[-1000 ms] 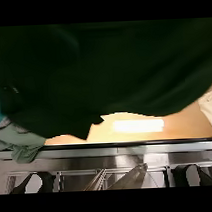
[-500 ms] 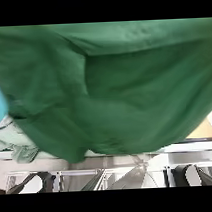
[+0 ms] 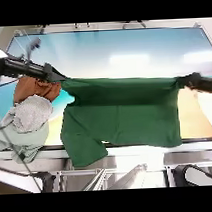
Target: Fold the shirts.
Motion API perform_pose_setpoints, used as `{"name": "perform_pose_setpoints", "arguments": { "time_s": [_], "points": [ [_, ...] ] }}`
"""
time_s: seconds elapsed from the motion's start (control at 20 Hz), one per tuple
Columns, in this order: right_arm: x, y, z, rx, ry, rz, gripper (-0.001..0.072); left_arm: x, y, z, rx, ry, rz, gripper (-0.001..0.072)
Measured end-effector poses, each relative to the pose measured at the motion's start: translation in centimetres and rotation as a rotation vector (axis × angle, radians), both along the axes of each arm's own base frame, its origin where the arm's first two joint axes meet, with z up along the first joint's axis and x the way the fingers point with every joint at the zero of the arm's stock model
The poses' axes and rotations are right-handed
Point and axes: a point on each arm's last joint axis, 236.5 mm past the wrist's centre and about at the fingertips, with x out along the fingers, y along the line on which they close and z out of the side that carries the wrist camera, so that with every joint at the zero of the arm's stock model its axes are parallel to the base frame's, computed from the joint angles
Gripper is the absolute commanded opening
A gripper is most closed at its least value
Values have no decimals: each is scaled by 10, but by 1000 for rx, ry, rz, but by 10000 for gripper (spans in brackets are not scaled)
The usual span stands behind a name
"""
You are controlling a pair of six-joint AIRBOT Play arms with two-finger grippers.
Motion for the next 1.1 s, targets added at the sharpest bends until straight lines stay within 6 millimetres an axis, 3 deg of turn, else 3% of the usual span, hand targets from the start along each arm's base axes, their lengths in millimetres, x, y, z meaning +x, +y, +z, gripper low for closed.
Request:
{"name": "perform_pose_setpoints", "arguments": {
  "time_s": [0.15, 0.25, 0.35, 0.5, 0.85, 0.9, 0.95, 1.0, 1.1],
  "points": [
    [28, -3, -45, 116, 32, -23, 20, 31, -2, -39, -6, 54, 14, 17],
    [41, -4, -60, 173, 35, -14, 20, 47, -2, -52, -9, 71, 24, 16],
    [48, -5, -69, 201, 35, 2, 20, 51, -3, -58, -13, 98, 11, 15],
    [42, -9, -82, 188, 62, 42, 21, 40, -5, -62, -13, 160, -36, 16],
    [-5, -13, -126, 73, 253, 171, 31, -9, -5, -86, -19, 405, -108, 13],
    [-9, -14, -130, 62, 271, 178, 87, -15, -7, -90, -21, 435, -113, 15],
    [-11, -15, -133, 50, 279, 182, 233, -21, -8, -94, -20, 464, -118, 17],
    [-12, -18, -135, 38, 287, 180, 304, -26, -9, -96, -18, 487, -125, 18],
    [-16, -22, -136, 30, 303, 180, 303, -32, -13, -98, -19, 513, -136, 18]
  ]
}}
